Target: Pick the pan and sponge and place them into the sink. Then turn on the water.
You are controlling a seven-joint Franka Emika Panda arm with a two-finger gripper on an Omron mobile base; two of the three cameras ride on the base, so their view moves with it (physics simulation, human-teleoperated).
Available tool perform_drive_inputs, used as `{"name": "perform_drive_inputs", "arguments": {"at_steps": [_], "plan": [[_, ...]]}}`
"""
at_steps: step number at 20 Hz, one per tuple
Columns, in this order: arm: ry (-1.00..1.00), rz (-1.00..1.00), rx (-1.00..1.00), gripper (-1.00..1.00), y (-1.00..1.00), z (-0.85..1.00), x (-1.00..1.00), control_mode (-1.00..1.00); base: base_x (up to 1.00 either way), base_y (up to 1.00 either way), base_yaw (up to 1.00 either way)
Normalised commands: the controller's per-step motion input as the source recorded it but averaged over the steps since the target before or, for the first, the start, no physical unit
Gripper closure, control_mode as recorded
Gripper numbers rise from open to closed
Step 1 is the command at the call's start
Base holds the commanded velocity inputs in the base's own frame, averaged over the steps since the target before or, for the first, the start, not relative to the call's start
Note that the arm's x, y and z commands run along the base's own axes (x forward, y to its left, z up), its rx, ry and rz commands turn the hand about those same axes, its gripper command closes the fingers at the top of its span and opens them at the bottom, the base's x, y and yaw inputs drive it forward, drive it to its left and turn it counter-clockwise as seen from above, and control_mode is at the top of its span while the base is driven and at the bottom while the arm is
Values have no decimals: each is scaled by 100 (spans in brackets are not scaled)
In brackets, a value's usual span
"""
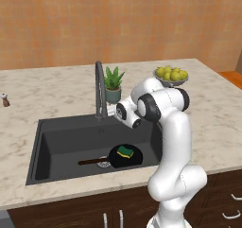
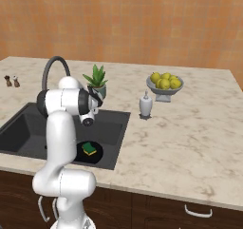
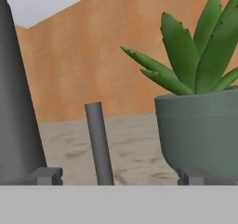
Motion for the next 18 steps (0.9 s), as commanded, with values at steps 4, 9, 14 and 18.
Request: {"name": "perform_drive_inputs", "arguments": {"at_steps": [4,9,14,18], "plan": [[0,-7,0,-100,-13,1,0,-100,0,0,0],[0,-6,0,-100,-28,0,0,-100,0,0,0],[0,-1,0,-100,-41,0,0,-100,0,0,0],[0,0,0,-100,-67,0,-3,-100,0,0,0]]}}
